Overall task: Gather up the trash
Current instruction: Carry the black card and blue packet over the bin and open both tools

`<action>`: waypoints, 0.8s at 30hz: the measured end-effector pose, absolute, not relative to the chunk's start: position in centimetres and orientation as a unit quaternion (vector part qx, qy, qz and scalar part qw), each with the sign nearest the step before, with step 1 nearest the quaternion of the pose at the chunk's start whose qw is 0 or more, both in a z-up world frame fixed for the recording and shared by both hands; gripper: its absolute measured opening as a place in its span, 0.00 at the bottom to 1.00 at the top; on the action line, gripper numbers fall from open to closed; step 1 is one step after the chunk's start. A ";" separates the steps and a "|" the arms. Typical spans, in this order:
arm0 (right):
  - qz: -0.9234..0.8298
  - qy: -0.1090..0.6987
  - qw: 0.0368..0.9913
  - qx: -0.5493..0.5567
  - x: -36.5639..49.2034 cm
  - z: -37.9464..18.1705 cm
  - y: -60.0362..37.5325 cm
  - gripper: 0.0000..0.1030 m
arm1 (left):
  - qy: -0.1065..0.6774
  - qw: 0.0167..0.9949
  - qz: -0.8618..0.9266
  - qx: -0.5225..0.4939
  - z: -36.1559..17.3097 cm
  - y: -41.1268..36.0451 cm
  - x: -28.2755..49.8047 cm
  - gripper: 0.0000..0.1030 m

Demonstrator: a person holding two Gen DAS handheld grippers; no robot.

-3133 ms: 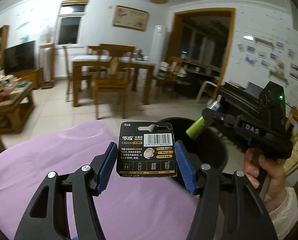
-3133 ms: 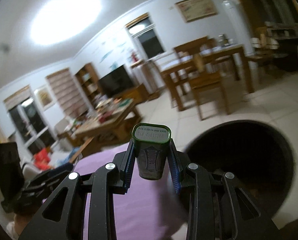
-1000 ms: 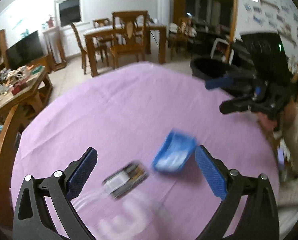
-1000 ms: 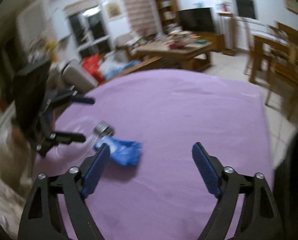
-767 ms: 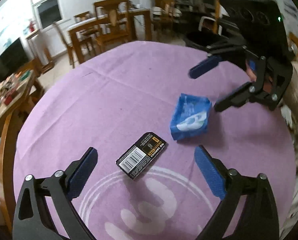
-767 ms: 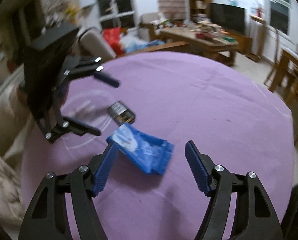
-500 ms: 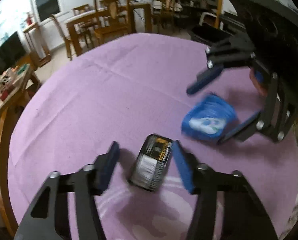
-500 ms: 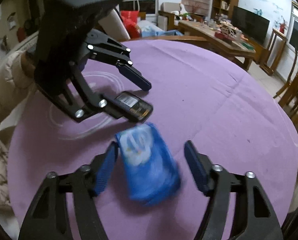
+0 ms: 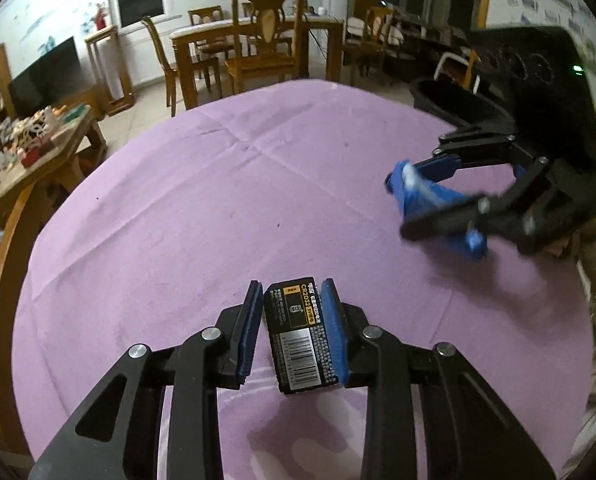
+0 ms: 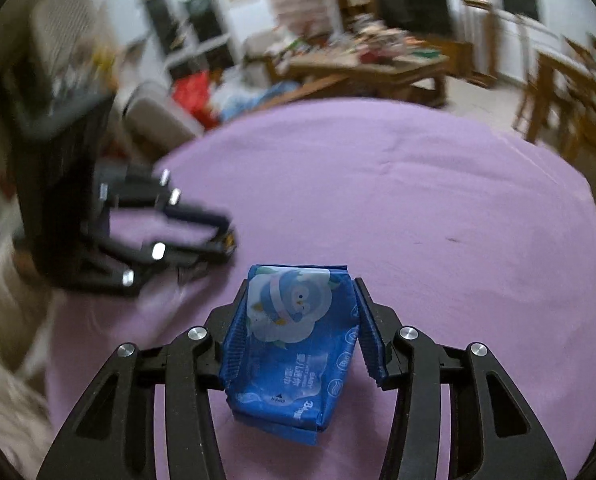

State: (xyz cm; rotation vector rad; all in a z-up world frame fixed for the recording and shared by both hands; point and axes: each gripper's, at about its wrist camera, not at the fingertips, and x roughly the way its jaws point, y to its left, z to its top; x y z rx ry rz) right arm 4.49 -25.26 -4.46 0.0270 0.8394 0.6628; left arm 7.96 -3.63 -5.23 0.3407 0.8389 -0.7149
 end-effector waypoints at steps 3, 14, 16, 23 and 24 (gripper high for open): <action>0.286 0.375 0.877 0.088 4.0 -3.4 -29.3 0.47 | 0.383 0.849 -0.335 0.140 -4.3 -3.7 7.4 0.29; 0.134 0.245 0.930 0.238 -0.4 0.1 -45.0 0.47 | 0.311 0.862 -0.391 0.087 1.1 -11.5 6.6 0.29; 0.106 0.224 0.935 0.252 -1.8 0.4 -47.9 0.47 | 0.301 0.858 -0.407 0.082 1.7 -14.1 6.6 0.29; 0.026 0.174 0.942 0.286 -5.9 0.7 -57.3 0.47 | 0.279 0.837 -0.468 0.057 2.5 -22.9 6.5 0.29; 0.017 0.170 0.942 0.291 -6.3 0.6 -58.6 0.47 | 0.276 0.834 -0.475 0.057 2.5 -24.6 6.6 0.29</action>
